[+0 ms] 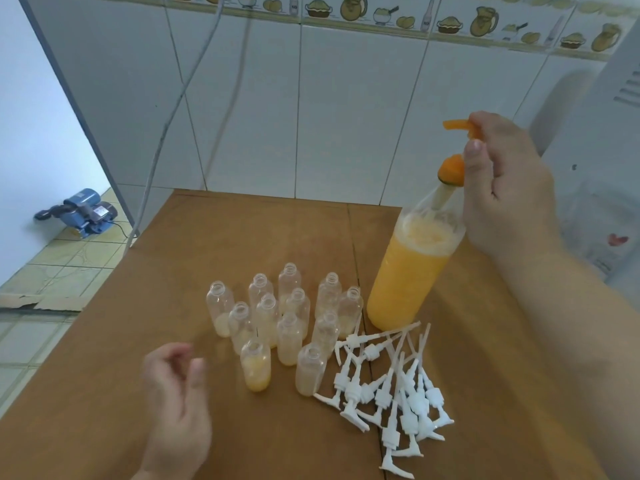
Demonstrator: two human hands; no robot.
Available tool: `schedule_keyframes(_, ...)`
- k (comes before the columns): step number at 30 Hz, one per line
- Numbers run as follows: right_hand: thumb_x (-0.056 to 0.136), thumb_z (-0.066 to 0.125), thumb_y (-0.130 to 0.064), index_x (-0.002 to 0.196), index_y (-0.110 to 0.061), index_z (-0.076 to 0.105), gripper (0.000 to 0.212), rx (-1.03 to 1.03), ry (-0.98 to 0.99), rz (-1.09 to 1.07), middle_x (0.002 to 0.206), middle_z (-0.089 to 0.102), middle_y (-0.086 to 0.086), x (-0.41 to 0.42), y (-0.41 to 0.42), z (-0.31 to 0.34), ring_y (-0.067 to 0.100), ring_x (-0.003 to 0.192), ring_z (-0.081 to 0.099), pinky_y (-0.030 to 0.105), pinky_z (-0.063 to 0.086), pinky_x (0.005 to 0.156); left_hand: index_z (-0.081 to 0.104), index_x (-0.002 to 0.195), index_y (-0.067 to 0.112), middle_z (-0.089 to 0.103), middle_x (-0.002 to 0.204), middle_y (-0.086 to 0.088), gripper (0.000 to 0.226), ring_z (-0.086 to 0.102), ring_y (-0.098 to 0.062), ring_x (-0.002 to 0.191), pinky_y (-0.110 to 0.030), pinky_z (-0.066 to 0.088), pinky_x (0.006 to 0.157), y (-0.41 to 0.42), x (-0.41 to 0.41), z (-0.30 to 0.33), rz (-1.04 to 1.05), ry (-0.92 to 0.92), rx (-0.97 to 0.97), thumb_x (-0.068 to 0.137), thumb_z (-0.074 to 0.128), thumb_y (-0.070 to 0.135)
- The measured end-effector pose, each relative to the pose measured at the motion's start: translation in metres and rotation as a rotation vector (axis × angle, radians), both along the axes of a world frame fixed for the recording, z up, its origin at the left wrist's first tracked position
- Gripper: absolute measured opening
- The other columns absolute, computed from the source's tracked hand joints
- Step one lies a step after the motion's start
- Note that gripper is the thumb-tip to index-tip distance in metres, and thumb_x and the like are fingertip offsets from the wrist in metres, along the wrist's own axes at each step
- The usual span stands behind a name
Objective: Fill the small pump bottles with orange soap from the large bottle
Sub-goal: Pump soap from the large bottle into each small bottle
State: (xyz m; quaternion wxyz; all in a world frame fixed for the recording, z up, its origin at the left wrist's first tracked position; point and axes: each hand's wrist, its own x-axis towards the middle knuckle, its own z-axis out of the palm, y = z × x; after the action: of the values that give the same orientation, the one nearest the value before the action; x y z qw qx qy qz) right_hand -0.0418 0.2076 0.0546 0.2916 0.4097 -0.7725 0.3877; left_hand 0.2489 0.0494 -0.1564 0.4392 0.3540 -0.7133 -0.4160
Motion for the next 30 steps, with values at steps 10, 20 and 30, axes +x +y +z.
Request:
schedule_keyframes(10,0.102,0.033,-0.027,0.133,-0.003,0.047,0.042,0.049,0.040,-0.008,0.132,0.052,0.013,-0.004,0.002,0.000,0.025,0.125,0.044,0.054,0.032,0.106,0.022,0.146,0.027,0.035,0.139,0.009,0.080,0.041,-0.002,0.119,-0.029,0.034,0.101,-0.095,-0.038,0.006,-0.414,-0.265,0.353,0.084,0.068,0.005)
schedule_keyframes(20,0.101,0.035,-0.025,0.133,-0.004,0.046,0.040,0.061,0.055,-0.002,0.132,0.051,0.010,-0.006,0.001,-0.001,0.020,0.125,0.042,0.052,0.031,0.108,0.050,0.114,0.017,0.062,0.111,-0.008,0.026,0.059,-0.020,0.096,-0.033,0.045,0.086,-0.091,-0.036,0.008,-0.217,-0.149,0.341,0.091,0.060,0.017)
schedule_keyframes(30,0.102,0.033,-0.024,0.141,-0.010,0.039,0.042,0.154,0.027,-0.033,0.148,0.037,0.006,-0.007,0.006,0.003,0.017,0.138,0.029,0.039,0.020,0.117,0.048,0.129,0.032,0.057,0.108,0.018,0.046,0.055,0.001,0.095,-0.016,0.043,0.080,-0.018,-0.128,0.197,-0.362,-0.076,-0.349,0.086,0.064,0.034)
